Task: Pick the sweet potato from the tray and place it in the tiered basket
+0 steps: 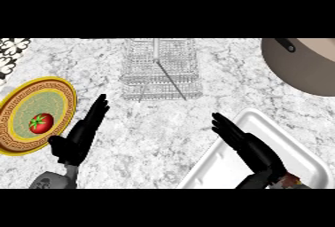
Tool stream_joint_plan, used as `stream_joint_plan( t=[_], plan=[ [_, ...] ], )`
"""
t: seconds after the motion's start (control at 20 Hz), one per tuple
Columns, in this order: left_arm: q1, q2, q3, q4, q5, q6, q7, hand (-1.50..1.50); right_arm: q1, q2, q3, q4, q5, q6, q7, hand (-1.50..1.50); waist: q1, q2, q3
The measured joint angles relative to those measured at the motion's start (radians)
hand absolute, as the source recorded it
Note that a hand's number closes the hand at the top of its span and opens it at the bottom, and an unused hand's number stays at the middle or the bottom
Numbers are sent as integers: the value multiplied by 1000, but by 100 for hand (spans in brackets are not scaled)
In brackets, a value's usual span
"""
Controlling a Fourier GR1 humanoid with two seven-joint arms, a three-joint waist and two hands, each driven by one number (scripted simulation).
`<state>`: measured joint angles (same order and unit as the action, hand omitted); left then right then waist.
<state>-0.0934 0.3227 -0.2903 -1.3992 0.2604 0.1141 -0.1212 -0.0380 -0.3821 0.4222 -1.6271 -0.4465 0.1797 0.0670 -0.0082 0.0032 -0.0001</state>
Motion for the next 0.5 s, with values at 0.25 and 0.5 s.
stream_joint_plan(
  t=[0.25,0.5],
  plan=[
    [-14,-6,15,23,-4,-39,-2,0,39,-65,-33,-118,24,70,-36,-150,0,-4,0],
    [-25,-15,14,24,-13,-36,10,0,-29,-279,-125,-211,92,172,5,-150,-4,-7,-1]
  ],
)
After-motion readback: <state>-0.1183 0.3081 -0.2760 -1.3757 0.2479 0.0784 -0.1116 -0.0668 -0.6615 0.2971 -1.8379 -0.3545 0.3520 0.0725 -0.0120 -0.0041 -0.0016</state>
